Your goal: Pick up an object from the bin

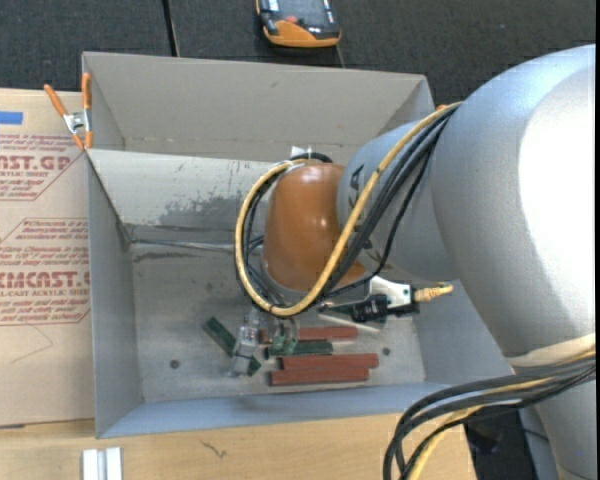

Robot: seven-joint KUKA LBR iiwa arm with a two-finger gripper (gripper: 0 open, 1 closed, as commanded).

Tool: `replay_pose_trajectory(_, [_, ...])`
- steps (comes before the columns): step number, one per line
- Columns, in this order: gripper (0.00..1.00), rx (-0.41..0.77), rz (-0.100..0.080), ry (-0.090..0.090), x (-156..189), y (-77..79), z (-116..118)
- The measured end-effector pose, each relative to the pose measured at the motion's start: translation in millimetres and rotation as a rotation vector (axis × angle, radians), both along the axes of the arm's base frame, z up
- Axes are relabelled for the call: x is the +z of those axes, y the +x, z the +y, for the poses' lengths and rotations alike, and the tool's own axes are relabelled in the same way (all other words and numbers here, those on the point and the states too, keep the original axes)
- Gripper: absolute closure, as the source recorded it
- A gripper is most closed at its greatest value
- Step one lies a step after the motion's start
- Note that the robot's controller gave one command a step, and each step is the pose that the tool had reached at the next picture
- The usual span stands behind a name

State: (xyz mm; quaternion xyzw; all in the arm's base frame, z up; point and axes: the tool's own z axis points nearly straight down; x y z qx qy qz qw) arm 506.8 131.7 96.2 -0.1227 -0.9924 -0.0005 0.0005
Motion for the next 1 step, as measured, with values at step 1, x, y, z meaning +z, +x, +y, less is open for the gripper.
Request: replay_pose_trajectory(1, [0.0,0.003,-0.001,-0.002,-22.9,-8.6,1.7])
